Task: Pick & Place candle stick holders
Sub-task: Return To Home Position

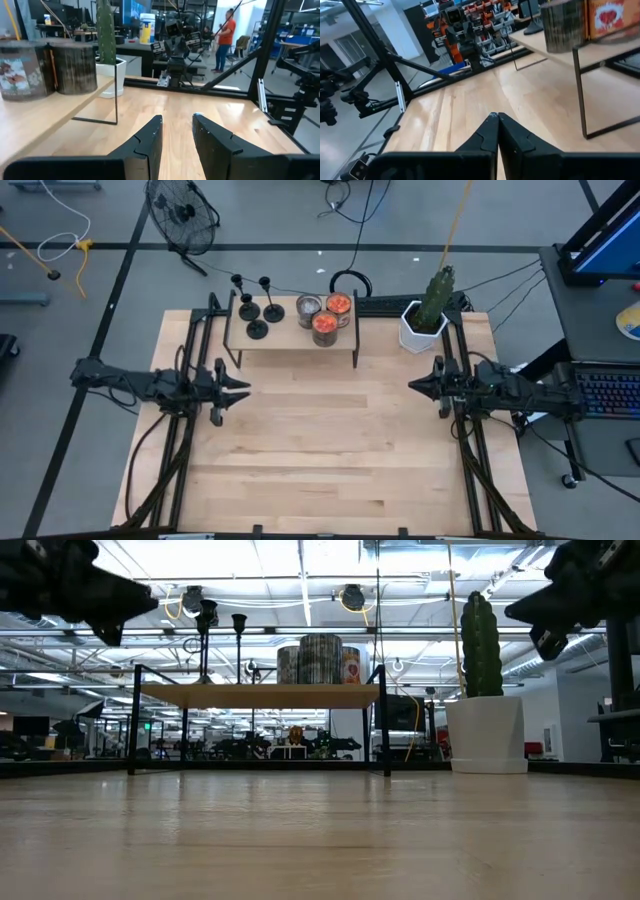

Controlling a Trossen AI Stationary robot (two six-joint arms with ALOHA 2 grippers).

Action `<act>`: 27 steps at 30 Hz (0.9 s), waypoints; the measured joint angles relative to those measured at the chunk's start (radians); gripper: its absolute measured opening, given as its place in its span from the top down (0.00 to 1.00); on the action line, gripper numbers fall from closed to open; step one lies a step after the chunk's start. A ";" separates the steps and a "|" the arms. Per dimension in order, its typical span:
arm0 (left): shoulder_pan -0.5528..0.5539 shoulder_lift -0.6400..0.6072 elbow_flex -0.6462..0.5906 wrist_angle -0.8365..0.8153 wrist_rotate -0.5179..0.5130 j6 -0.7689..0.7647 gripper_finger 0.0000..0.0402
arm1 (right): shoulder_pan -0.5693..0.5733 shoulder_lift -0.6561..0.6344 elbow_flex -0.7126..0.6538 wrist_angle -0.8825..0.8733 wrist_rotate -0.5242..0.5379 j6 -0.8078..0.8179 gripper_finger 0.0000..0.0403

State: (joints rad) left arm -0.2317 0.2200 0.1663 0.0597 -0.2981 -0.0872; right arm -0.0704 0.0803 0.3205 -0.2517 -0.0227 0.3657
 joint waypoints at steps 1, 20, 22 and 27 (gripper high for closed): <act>0.000 -0.001 -0.024 0.029 0.000 0.000 0.72 | 0.000 -0.007 -0.008 -0.001 0.000 0.004 1.00; 0.000 -0.177 -0.151 0.046 0.010 -0.019 0.72 | 0.000 -0.078 -0.057 -0.036 -0.004 -0.027 1.00; 0.000 -0.177 -0.151 0.042 0.010 -0.020 0.72 | 0.000 -0.077 -0.093 0.021 -0.005 -0.039 1.00; 0.000 -0.177 -0.151 0.040 0.010 -0.025 0.72 | 0.000 -0.077 -0.144 0.066 -0.003 -0.045 1.00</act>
State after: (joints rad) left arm -0.2317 0.0433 0.0151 0.0997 -0.2882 -0.1123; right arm -0.0704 0.0032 0.1762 -0.1860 -0.0261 0.3208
